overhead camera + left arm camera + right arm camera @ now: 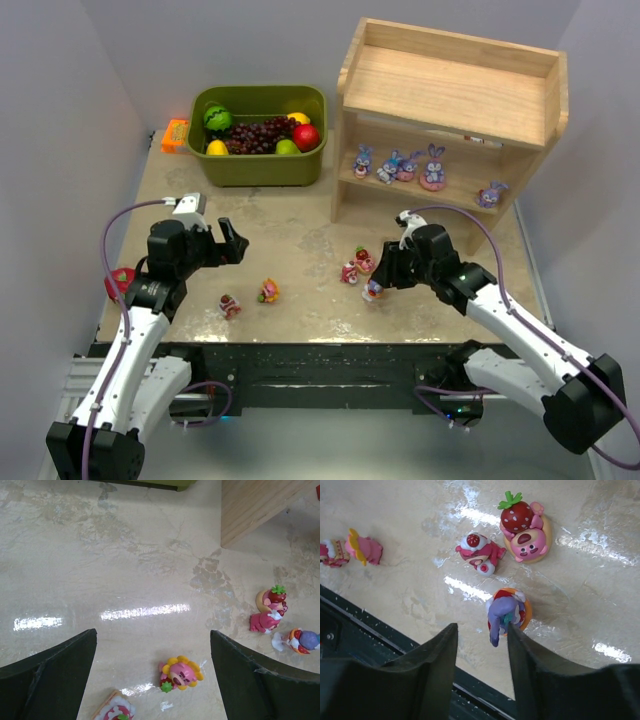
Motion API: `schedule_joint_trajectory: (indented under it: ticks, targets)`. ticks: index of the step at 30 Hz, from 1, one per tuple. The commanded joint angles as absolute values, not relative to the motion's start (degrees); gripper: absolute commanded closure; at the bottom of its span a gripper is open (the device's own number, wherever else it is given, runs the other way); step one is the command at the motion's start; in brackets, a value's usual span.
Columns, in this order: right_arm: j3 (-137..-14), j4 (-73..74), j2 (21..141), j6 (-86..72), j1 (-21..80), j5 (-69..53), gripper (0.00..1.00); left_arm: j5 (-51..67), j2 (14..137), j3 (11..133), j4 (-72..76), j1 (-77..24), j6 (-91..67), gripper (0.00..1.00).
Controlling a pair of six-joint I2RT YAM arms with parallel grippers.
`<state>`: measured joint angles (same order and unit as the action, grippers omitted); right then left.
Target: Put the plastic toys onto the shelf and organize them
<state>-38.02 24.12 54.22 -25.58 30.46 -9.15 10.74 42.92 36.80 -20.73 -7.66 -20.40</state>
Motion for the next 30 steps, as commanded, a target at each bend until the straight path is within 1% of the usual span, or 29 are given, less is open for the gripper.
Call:
schedule_joint_trajectory:
  ticks: [1, 4, 6, 8, 10, 11, 15, 16, 19, 20, 23, 30]
  targets:
    - [-38.4, 21.3, 56.2, -28.8, 32.2, -3.4, 0.61, 13.0, 42.9, 36.7, -18.8, -7.9, -20.0, 0.01]
    - [-38.3, 21.6, 57.0, -29.6, 32.7, -0.9, 0.71, 16.3, 43.1, 36.2, -17.7, -7.9, -20.2, 0.00]
    - [-38.2, 21.8, 57.5, -29.9, 32.8, -0.2, 0.74, 18.6, 43.4, 35.9, -16.6, -7.9, -20.6, 0.00]
    - [-38.1, 22.1, 57.5, -30.1, 32.9, -0.2, 0.85, 20.0, 44.0, 35.8, -16.2, -7.9, -21.3, 0.01]
    - [-38.2, 22.9, 57.0, -30.7, 33.0, 2.3, 0.96, 20.9, 44.6, 35.7, -15.3, -7.9, -22.1, 0.00]
    - [-38.4, 23.4, 56.8, -30.9, 33.0, 3.2, 1.00, 21.9, 44.8, 35.6, -14.9, -7.9, -22.5, 0.00]
    - [-40.2, 26.9, 53.6, -34.6, 32.9, 11.2, 1.00, 22.7, 45.3, 35.4, -13.2, -8.1, -24.2, 0.00]
    - [-40.7, 28.7, 52.0, -35.4, 32.9, 16.6, 1.00, 22.8, 45.3, 35.2, -12.8, -8.1, -25.0, 0.01]
    - [-41.6, 30.3, 49.5, -39.5, 32.9, 23.4, 1.00, 22.9, 45.3, 34.8, -11.5, -8.4, -26.5, 0.01]
    - [-41.5, 30.4, 49.2, -40.5, 32.9, 26.9, 1.00, 22.8, 45.4, 34.8, -11.3, -8.6, -26.7, 0.00]
    - [-40.9, 30.5, 49.7, -46.0, 33.0, 32.1, 1.00, 22.5, 45.4, 34.7, -11.2, -8.6, -26.9, 0.00]
    - [-37.7, 26.1, 53.2, -58.5, 32.9, 36.6, 1.00, 21.2, 44.9, 34.5, -11.7, -8.6, -27.2, 0.01]
